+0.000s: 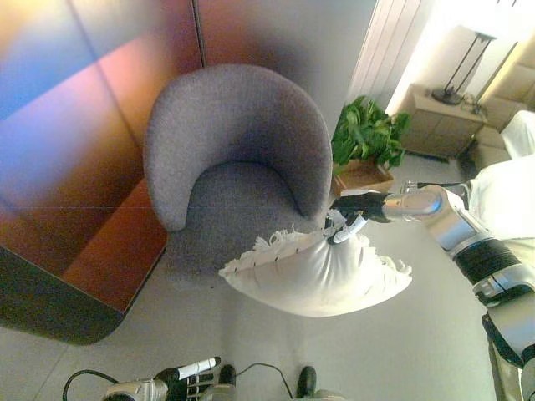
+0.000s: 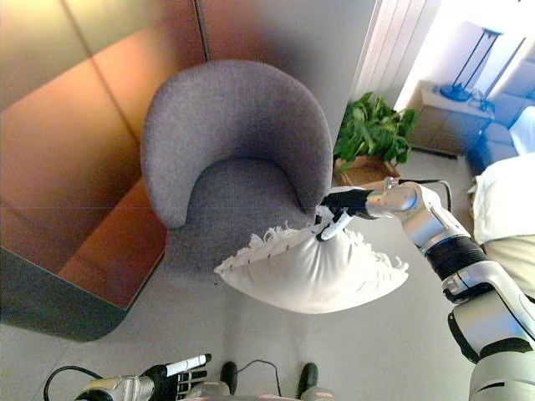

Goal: Pick up the pillow and put it on the sofa.

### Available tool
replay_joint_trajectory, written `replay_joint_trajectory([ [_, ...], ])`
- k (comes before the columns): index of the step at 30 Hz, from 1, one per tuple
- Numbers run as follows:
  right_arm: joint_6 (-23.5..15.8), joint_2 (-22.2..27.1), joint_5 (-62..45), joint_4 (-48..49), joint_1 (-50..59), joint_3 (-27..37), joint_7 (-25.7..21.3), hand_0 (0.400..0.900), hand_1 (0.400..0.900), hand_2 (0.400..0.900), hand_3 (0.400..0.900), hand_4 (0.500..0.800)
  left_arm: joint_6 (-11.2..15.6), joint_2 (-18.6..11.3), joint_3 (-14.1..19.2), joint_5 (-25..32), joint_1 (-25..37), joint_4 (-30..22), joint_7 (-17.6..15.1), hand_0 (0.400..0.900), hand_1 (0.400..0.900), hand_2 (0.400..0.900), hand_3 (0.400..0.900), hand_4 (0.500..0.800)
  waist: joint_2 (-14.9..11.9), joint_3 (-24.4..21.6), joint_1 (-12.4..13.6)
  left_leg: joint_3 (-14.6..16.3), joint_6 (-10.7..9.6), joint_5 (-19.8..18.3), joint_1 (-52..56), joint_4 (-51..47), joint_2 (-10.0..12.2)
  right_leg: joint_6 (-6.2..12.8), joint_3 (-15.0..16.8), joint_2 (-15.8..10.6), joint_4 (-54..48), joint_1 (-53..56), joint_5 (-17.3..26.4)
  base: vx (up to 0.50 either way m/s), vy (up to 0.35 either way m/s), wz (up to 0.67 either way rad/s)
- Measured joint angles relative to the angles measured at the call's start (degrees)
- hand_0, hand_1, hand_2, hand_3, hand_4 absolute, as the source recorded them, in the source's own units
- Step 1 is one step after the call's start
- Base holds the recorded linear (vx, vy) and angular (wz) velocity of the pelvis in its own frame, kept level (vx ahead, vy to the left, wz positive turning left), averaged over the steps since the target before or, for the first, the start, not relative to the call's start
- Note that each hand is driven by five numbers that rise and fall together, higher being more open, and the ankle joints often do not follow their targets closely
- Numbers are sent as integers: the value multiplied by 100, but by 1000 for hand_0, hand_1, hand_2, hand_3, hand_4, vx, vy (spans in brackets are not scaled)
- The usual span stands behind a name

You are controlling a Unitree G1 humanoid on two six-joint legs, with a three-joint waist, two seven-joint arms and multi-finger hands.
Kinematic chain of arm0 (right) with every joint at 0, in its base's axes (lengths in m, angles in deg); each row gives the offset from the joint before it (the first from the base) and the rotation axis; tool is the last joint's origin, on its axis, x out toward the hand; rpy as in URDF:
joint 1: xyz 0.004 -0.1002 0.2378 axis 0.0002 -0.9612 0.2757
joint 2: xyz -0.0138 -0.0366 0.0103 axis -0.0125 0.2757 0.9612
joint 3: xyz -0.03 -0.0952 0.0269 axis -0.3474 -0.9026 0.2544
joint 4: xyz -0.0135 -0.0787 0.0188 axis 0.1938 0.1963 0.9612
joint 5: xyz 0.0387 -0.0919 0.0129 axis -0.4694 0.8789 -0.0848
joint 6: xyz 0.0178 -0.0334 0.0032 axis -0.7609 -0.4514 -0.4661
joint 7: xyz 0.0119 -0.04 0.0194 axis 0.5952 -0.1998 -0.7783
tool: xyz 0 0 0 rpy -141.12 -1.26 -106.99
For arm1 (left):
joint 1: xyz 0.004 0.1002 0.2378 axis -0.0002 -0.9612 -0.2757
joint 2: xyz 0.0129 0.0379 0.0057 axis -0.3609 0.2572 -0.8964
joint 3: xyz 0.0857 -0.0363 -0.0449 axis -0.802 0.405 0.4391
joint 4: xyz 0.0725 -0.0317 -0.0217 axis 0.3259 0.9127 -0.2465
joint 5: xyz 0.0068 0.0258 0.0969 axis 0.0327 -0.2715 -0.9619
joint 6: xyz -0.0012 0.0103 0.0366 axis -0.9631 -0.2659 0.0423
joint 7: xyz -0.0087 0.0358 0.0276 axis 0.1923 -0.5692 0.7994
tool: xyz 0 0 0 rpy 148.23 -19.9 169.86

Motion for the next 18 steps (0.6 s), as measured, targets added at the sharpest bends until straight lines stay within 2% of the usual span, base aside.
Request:
replay_joint_trajectory([
  [7, 220, -344, -382, -71, 418, -432, 74, 400, 400, 400, 400, 500, -236, 7, 195, 9, -51, 92, -1, 900, 900, 900, 900, 800, -11, -247, 40, -157, 4, 0, -24, 0, 10, -7, -162, -8, -1, 74, -28, 51, 77, 20],
  [10, 369, -516, -511, -72, 443, -437, 23, 400, 400, 400, 400, 500, -327, 13, 249, 9, -40, 144, -4, 900, 900, 900, 900, 800, -11, -333, 165, -238, 1, 30, -38, 21, -4, -5, -256, -13, 0, 106, -55, 49, 88, 16],
  [13, 633, -607, -508, -158, 468, -439, -186, 400, 400, 400, 400, 500, -374, 18, 284, 18, -16, 132, -5, 900, 900, 900, 900, 800, -12, -336, 356, -355, -13, 45, -38, 53, -18, -1, -335, -22, 1, 167, -80, 64, 89, 17],
  [18, 1005, -751, -532, -490, 518, -439, -649, 400, 400, 400, 400, 500, -513, 21, 285, 21, 45, 130, -16, 900, 900, 900, 900, 800, -11, -336, 489, -494, -2, 57, -48, 56, -59, 35, -480, -61, 3, 242, -116, 82, 71, 16],
])
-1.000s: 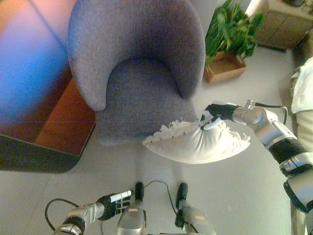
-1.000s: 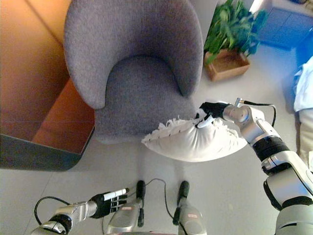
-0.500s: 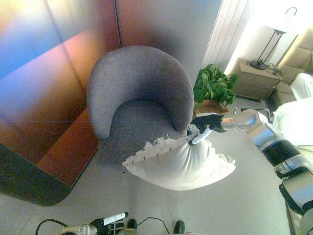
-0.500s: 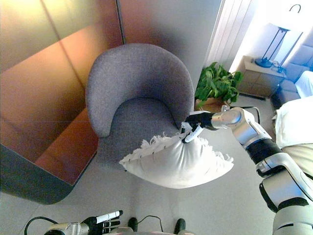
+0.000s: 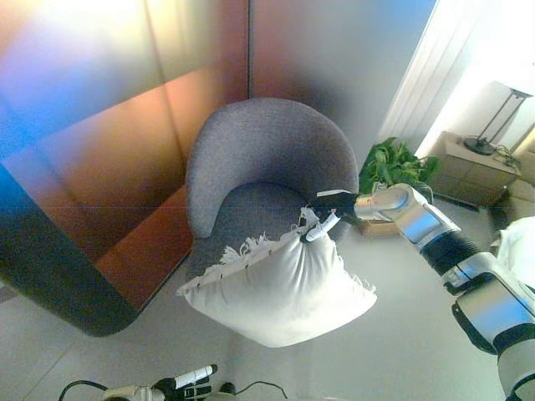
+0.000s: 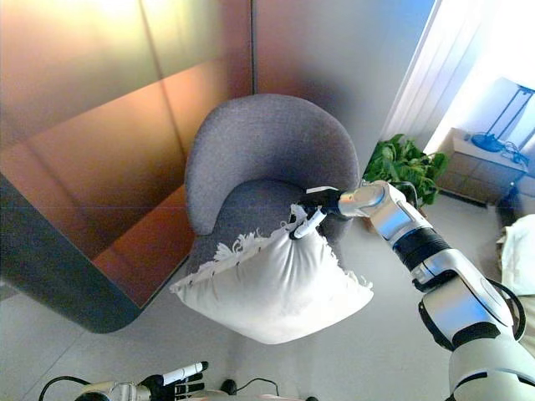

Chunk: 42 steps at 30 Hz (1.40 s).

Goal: Pick up the pillow and put it on the sofa.

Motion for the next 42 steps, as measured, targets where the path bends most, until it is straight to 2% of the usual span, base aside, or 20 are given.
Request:
replay_joint_trajectory([
  [3, 229, -6, -175, -273, 38, 0, -390, 400, 400, 400, 400, 500, -38, 5, 0, 3, 0, 1, -8, 900, 900, 900, 900, 800, 1, 1, 40, -75, 17, 8, -5, 0, -35, 21, -79, -33, 1, 40, -17, 65, 42, 14],
  [4, 327, -6, -268, -425, 67, 1, -648, 400, 400, 400, 400, 500, -78, -1, 0, 15, 1, 1, -11, 900, 900, 900, 900, 800, 2, 1, 101, -92, 21, 9, -13, 1, -43, 24, -93, -40, 1, 42, -19, 56, 26, 13],
  [9, 539, 2, -514, -814, 209, 14, -1288, 400, 400, 400, 400, 500, -125, -5, 0, 81, -9, 5, -32, 900, 900, 900, 900, 800, 19, 25, 145, -178, 21, 20, -56, 1, -46, 36, -148, -36, 1, 45, -37, 53, 31, 11],
  [14, 561, 55, -646, -1329, 549, 14, -1604, 400, 400, 400, 400, 500, -129, -2, 0, 120, -40, 10, -33, 900, 900, 900, 900, 800, 68, 134, 149, -245, 17, 28, -75, 1, -50, 45, -225, -38, -1, 62, -55, 79, 15, 8],
  [18, 561, 373, -734, -1486, 724, 14, -1883, 400, 400, 400, 400, 500, -128, -17, 0, 119, -45, 12, -29, 900, 900, 900, 900, 800, 70, 291, 176, -324, 10, 40, -115, 3, -51, 50, -287, -33, -1, 65, -78, 46, -19, 4],
  [23, 612, 569, -944, -2226, 1311, 1, -2288, 400, 400, 400, 400, 500, -119, -76, -15, 119, 21, -9, 44, 900, 900, 900, 900, 800, 46, 463, 208, -399, -14, 147, -493, 15, -35, 32, -284, -5, 5, -281, -70, -230, -81, 5],
  [25, 608, 743, -1002, -2517, 1582, -31, -2480, 400, 400, 400, 400, 500, -120, -91, -201, 127, 113, 1, 93, 900, 900, 900, 900, 800, 43, 603, 247, -452, -33, 218, -753, 20, -19, -2, -291, 23, 5, -516, -22, -206, -71, 2],
  [27, 608, 1021, -1060, -2589, 1728, -228, -2634, 400, 400, 400, 400, 500, -56, -135, -197, 261, 159, -10, 189, 900, 900, 900, 900, 800, 28, 750, 341, -506, -60, 264, -946, 19, 10, -43, -285, 64, 3, -685, 17, -123, -21, 1],
  [28, 598, 1064, -1063, -2647, 1781, -239, -2689, 494, 494, 494, 494, 556, -31, -143, -197, 275, 180, -11, 217, 900, 900, 900, 900, 800, 30, 794, 361, -520, -66, 275, -995, 17, 15, -58, -282, 72, 2, -731, 28, -86, -6, 4],
  [29, 592, 1102, -1062, -2770, 1923, -271, -2828, 494, 494, 494, 494, 556, 2, -144, -198, 350, 217, -16, 254, 900, 900, 900, 900, 800, 49, 895, 421, -511, -69, 277, -1040, 17, 22, -72, -270, 79, 2, -777, 38, -68, -3, 5],
  [30, 587, 1143, -1061, -2773, 1955, -282, -3055, 900, 900, 900, 900, 800, 24, -146, -198, 376, 239, -28, 275, 900, 900, 900, 900, 800, 58, 961, 447, -517, -70, 277, -1069, 16, 21, -72, -278, 78, 2, -799, 39, -70, 0, 7],
  [35, 526, 1308, -1110, -2964, 2421, -379, -3355, 900, 900, 900, 900, 800, 171, -194, -198, 449, 244, -46, 457, 900, 900, 900, 900, 800, 64, 1138, 459, -574, -66, 287, -1268, 16, 5, -72, -312, 67, 0, -972, 38, -70, 3, 5],
  [42, 31, 1616, -1110, -2967, 2849, -423, -3531, 900, 900, 900, 900, 800, 380, -272, -200, 446, 246, -95, 629, 900, 900, 900, 900, 800, 37, 1313, 457, -574, -67, 285, -1319, 15, 1, -71, -289, 64, -1, -1019, 37, -29, -3, -7],
])
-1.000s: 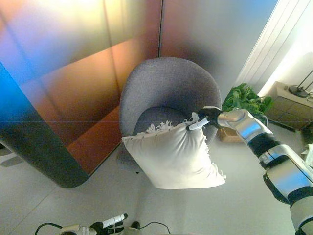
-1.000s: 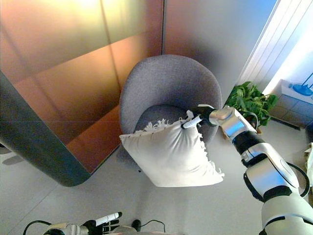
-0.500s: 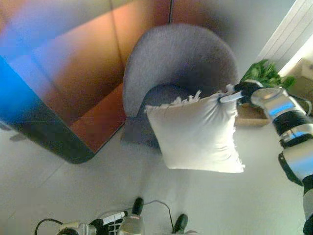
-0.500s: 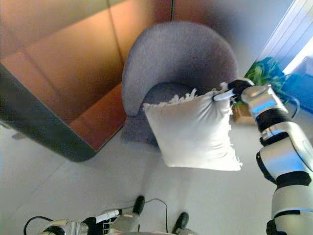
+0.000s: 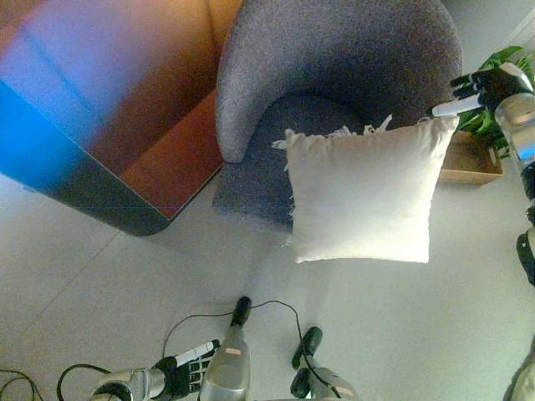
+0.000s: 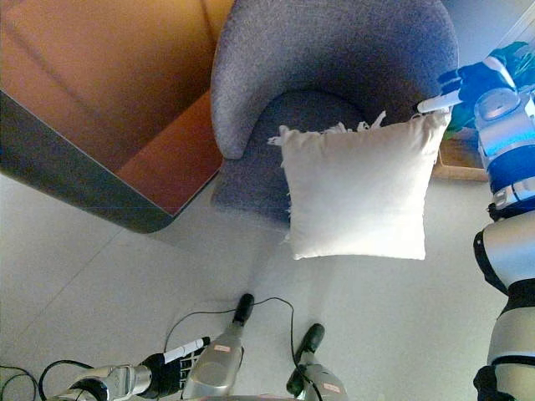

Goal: Pick up the pillow and put it on the sofa.

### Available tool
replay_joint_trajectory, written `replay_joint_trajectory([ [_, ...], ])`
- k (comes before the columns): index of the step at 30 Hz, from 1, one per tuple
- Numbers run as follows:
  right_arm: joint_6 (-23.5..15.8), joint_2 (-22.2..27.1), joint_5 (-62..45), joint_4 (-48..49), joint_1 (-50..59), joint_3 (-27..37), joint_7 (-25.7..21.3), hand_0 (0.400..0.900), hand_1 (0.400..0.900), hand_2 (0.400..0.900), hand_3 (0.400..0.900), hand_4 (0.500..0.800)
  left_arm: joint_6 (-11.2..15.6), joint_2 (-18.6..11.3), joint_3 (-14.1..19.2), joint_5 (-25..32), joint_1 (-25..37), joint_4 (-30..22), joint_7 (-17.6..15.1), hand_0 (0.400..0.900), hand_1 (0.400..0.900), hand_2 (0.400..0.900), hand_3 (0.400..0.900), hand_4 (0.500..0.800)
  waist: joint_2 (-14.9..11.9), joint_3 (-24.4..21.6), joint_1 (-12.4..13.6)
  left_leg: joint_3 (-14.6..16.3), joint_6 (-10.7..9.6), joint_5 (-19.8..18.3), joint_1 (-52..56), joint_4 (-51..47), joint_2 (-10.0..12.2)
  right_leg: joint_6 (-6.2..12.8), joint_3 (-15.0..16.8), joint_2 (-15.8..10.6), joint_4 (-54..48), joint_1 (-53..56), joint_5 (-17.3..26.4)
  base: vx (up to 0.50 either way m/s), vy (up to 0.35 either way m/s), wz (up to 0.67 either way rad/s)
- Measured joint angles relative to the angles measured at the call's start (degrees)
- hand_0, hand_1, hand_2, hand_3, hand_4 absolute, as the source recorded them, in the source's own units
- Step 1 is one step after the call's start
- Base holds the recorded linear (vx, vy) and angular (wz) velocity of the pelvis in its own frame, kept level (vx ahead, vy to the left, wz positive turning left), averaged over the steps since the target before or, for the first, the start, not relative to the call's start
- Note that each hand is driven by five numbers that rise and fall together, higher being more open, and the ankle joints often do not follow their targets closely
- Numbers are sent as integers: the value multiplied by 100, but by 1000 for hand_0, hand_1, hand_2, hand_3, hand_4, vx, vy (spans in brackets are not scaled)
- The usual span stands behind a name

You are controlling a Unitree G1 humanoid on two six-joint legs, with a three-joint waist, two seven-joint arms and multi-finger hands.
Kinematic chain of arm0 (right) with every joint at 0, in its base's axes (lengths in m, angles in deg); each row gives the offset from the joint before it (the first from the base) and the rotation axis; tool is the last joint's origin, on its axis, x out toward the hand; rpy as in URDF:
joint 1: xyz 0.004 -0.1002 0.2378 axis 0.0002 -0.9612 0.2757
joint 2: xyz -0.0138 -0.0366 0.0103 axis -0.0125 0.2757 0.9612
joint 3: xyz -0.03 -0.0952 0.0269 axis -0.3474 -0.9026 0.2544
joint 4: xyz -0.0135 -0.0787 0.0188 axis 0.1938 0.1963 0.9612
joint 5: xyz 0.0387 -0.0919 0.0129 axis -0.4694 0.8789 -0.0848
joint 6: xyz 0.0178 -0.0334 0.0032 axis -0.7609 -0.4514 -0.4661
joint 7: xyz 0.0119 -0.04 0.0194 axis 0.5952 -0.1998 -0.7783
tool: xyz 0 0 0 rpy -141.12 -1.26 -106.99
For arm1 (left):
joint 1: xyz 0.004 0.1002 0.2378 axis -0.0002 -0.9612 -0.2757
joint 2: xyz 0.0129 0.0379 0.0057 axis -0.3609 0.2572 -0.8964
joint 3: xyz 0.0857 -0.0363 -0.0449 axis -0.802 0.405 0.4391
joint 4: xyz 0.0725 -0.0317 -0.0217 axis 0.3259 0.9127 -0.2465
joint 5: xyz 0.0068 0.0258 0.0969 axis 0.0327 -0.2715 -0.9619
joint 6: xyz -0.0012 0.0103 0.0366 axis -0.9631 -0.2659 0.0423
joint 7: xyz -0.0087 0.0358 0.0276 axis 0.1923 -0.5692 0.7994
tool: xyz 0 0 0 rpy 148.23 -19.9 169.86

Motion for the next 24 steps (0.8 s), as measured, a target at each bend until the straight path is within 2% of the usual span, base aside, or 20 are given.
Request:
replay_joint_trajectory([
  [9, -193, 26, 53, -15, 78, -76, 285, 900, 900, 900, 900, 800, 3, -95, -30, -6, -3, -29, 96, 900, 900, 900, 900, 800, -69, 37, -1, 30, 0, 0, 24, 0, 4, -1, 28, 0, 1, 8, 1, -3, -3, -1],
  [19, -224, 49, 53, -134, 85, -119, 494, 900, 900, 900, 900, 800, 15, -130, -31, -80, -30, -28, 207, 900, 900, 900, 900, 800, -67, 33, -14, 92, 1, -1, 119, -1, 5, -1, 56, -5, 2, 90, 3, 0, 0, 0],
  [22, -227, 112, -31, -182, 54, 206, 560, 900, 900, 900, 900, 800, 49, -135, -31, -110, -51, -32, 235, 900, 900, 900, 900, 800, -63, 26, -23, 125, 2, -1, 158, -2, 6, 0, 77, -6, 4, 125, 3, 2, 5, -4],
  [24, -344, 214, -109, -171, -300, 767, 639, 900, 900, 900, 900, 800, 123, -135, -33, -133, -112, -39, 271, 900, 900, 900, 900, 800, -67, -68, -28, 151, 9, -6, 172, -2, 1, 1, 82, -15, 4, 137, 3, -2, -3, -8],
])
